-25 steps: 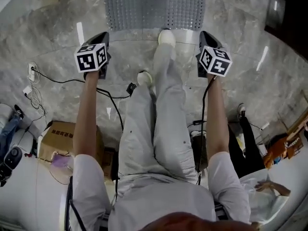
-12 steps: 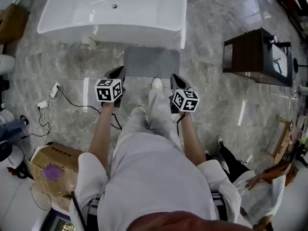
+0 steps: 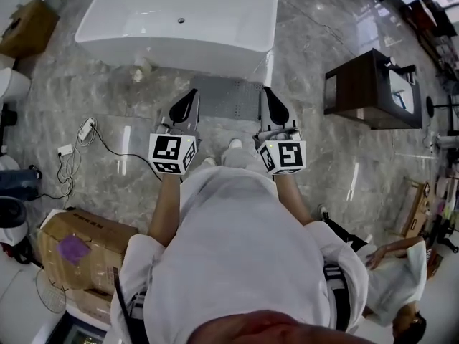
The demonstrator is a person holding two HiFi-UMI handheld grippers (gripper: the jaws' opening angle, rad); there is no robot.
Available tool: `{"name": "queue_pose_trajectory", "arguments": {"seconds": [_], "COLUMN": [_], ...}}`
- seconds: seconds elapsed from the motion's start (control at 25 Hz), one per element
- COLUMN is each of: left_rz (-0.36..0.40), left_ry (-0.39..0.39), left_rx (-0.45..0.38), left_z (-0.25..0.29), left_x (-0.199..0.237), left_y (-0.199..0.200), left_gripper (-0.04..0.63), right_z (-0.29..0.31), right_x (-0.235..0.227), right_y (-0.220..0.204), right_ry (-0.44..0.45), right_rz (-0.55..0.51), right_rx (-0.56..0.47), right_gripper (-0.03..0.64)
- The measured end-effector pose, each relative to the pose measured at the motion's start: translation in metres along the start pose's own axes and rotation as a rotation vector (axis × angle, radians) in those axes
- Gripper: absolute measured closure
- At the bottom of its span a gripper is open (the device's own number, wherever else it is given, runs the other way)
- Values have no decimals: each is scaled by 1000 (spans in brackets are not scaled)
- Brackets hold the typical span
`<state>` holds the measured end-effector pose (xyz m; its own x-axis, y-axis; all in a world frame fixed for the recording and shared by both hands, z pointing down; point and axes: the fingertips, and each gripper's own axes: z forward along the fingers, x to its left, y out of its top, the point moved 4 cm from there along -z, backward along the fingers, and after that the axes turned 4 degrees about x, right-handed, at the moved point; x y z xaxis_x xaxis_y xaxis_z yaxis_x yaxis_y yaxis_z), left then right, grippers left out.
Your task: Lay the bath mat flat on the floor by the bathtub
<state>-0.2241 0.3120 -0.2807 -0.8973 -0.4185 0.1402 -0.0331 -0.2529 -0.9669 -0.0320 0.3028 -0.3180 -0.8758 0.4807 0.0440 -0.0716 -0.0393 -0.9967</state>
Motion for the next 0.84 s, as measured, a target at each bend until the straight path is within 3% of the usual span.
{"name": "queue_pose_trajectory", "arguments": {"seconds": [0.16, 0.28, 0.4, 0.52, 0.84], "left_rz": [30, 67, 59, 41, 102], "left_ry": [-14, -34, -50, -58, -93], "left_rx": [-86, -92, -102, -82, 8], "left_z": [-19, -15, -7, 6, 55], "left_x": [-13, -28, -29, -31, -68], "left_y": [29, 45, 51, 50, 47], "left_gripper": [598, 598, 598, 598, 598], "right_z": [-6, -5, 4, 12, 18], "right_x": [25, 26, 25, 17, -48], "right_y": [31, 41, 44, 41, 43], "right_ry": [49, 75, 105, 133, 156], "right_rz": [-83, -85, -84, -67, -56], "right_rx": [-92, -102, -111, -106, -109], "right_gripper": [617, 617, 617, 617, 617]}}
